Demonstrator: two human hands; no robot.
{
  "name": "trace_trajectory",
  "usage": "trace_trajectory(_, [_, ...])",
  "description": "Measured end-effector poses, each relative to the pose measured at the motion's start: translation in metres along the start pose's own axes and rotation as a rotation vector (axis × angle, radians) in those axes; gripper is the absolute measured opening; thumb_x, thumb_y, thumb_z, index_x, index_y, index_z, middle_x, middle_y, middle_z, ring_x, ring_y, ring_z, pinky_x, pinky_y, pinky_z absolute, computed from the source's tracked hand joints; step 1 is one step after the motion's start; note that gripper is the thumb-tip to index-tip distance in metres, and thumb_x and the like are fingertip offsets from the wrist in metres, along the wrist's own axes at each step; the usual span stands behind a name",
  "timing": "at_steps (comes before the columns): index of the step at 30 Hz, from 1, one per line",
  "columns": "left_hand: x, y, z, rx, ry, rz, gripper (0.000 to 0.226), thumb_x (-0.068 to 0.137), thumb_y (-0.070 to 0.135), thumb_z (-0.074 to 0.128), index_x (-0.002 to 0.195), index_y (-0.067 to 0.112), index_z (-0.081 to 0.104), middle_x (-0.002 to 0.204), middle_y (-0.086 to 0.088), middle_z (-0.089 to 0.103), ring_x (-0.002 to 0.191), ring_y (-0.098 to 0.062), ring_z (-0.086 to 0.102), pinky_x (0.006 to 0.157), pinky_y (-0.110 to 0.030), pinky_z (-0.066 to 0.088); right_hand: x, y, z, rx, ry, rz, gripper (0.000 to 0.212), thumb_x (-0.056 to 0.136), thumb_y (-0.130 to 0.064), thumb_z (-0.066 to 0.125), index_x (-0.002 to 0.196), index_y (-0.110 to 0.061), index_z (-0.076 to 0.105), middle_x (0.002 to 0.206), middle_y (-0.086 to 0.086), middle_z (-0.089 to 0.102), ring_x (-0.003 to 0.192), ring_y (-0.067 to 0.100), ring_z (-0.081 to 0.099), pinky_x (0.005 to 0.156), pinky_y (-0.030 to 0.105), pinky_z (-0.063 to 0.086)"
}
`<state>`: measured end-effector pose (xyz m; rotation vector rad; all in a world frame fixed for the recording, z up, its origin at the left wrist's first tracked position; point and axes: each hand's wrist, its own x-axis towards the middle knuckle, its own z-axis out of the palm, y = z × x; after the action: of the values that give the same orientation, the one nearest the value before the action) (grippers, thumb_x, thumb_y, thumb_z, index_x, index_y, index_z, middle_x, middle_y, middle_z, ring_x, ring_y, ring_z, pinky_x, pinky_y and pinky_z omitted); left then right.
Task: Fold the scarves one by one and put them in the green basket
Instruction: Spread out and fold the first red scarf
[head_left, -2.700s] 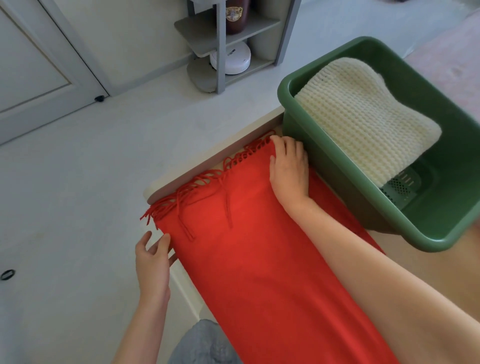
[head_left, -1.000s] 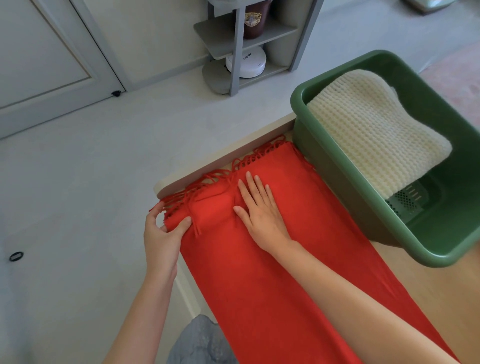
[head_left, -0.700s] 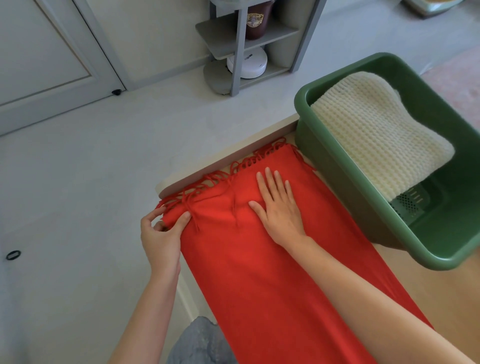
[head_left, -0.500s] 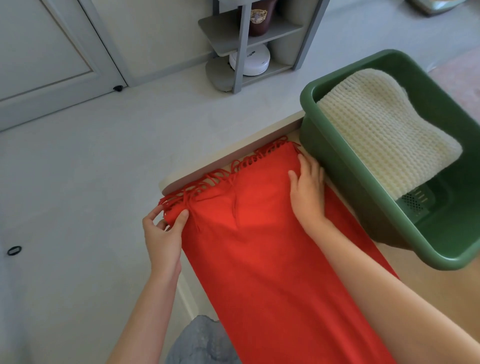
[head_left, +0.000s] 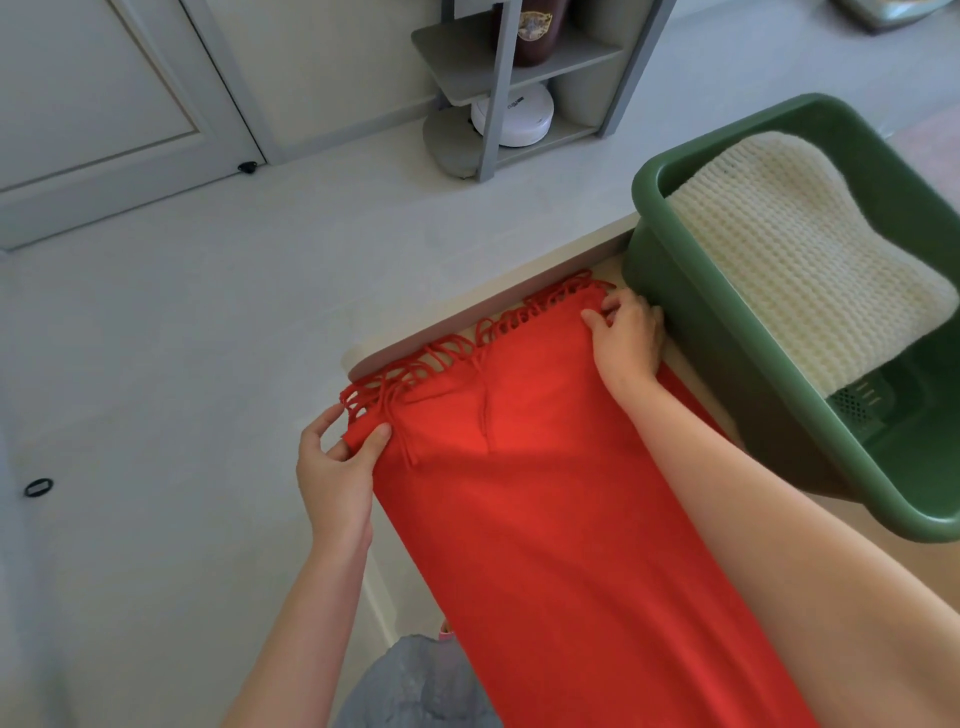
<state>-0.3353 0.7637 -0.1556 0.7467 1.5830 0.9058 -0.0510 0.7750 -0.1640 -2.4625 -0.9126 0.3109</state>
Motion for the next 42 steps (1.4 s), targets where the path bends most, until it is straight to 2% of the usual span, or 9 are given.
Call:
trace_trajectory(5, [0.003,-0.001,-0.005,-0.060,0.023,-0.043,0.049,0.079,0.005,0.076,0.123,0.015,0.055,0.082,0.004,0.068,0.067,0.005,0.066,0.066,-0.010,0.052,-0.001,-0.009,-0.004,0.185,0.040,0.001,0.008,0.094,-0.018,0.056,0.096,-0.011,0.055,0.085,-0.002,0.059,0.086,0.021,0.058,0.068,0.030,0.040])
trace_trajectory(9, [0.008,-0.003,-0.006,-0.102,0.033,-0.068,0.047,0.076,0.005,0.079,0.116,0.013,0.057,0.074,0.006,0.071,0.070,-0.001,0.067,0.070,-0.016,0.052,0.012,-0.010,-0.006,0.010,0.127,-0.134,0.006,0.097,-0.013,0.050,0.099,-0.007,0.051,0.091,0.007,0.065,0.086,0.025,0.061,0.066,0.035,0.042])
trace_trajectory(13, [0.010,-0.002,-0.004,-0.083,0.008,-0.060,0.046,0.076,0.006,0.078,0.117,0.012,0.058,0.085,0.001,0.070,0.077,-0.005,0.068,0.071,-0.015,0.053,0.023,-0.001,0.005,-0.205,0.046,-0.269,0.005,0.095,-0.004,0.049,0.099,-0.002,0.051,0.100,0.013,0.062,0.095,0.031,0.057,0.066,0.033,0.033])
trace_trajectory(18, [0.008,0.001,-0.003,-0.010,0.016,0.000,0.033,0.087,0.016,0.070,0.118,0.021,0.060,0.089,0.001,0.070,0.086,-0.011,0.068,0.089,-0.032,0.054,0.008,0.003,0.008,-0.235,0.080,-0.307,0.033,0.097,-0.024,0.048,0.122,-0.003,0.050,0.121,0.016,0.052,0.111,0.032,0.049,0.094,0.040,0.038])
trace_trajectory(22, [0.011,-0.002,-0.004,0.070,0.033,0.071,0.028,0.090,0.013,0.065,0.114,0.025,0.062,0.085,0.005,0.071,0.092,-0.012,0.068,0.096,-0.039,0.051,-0.049,0.023,-0.010,-0.153,0.039,-0.388,0.050,0.100,-0.030,0.041,0.144,-0.007,0.035,0.149,0.011,0.036,0.136,0.027,0.033,0.114,0.040,0.024])
trace_trajectory(30, [0.004,-0.005,0.000,0.179,0.080,0.189,0.031,0.092,0.027,0.064,0.121,0.027,0.053,0.092,0.004,0.067,0.088,0.000,0.062,0.092,-0.031,0.049,-0.107,0.076,-0.010,-0.231,-0.152,-0.381,0.063,0.098,-0.045,0.023,0.150,-0.009,0.024,0.159,0.005,0.014,0.147,0.013,0.009,0.119,0.027,0.001])
trace_trajectory(35, [-0.015,-0.015,-0.013,0.091,-0.034,-0.034,0.053,0.090,0.036,0.064,0.134,0.022,0.038,0.106,-0.005,0.062,0.093,-0.013,0.062,0.091,-0.037,0.050,-0.103,0.084,-0.032,-0.145,-0.015,-0.261,0.041,0.100,-0.020,0.043,0.139,-0.008,0.044,0.151,0.010,0.035,0.137,0.026,0.034,0.114,0.035,0.023])
trace_trajectory(38, [-0.024,-0.023,-0.020,0.152,-0.094,-0.048,0.054,0.088,0.024,0.068,0.134,0.020,0.040,0.107,-0.007,0.065,0.097,-0.019,0.064,0.093,-0.036,0.048,-0.103,0.096,-0.043,-0.210,0.067,-0.187,0.038,0.094,-0.006,0.052,0.132,-0.001,0.049,0.131,0.020,0.051,0.122,0.036,0.048,0.105,0.043,0.036])
trace_trajectory(42, [-0.026,-0.024,-0.018,0.175,-0.018,0.024,0.044,0.091,0.020,0.065,0.128,0.023,0.042,0.107,-0.005,0.062,0.102,-0.025,0.062,0.094,-0.042,0.049,-0.092,0.095,-0.046,-0.304,0.060,-0.121,0.034,0.092,-0.012,0.058,0.123,0.002,0.053,0.113,0.022,0.054,0.106,0.039,0.050,0.095,0.048,0.041])
